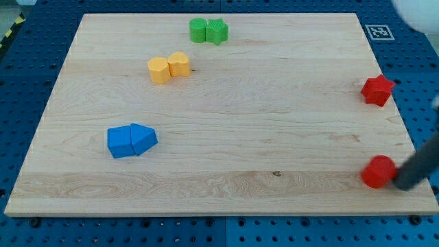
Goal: Nudge the red star left a bit
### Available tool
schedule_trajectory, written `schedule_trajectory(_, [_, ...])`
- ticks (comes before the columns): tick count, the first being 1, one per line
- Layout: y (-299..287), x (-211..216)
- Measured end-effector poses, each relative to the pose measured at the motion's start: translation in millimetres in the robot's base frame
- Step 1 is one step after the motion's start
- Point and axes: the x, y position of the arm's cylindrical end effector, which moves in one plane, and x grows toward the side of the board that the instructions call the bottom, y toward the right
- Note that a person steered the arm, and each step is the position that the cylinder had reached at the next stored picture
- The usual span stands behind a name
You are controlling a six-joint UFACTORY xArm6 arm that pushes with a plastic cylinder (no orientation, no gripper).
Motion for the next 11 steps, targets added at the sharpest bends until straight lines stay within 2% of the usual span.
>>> schedule_trajectory(2, [-110, -43])
schedule_trajectory(3, [-89, -30])
schedule_trajectory(4, [-27, -21])
schedule_trajectory(5, [45, -32])
schedule_trajectory(6, [108, -70])
schedule_trajectory(7, [112, -79])
schedule_trajectory(9, [110, -151])
schedule_trajectory(10, [80, -165])
schedule_trajectory(11, [40, -161])
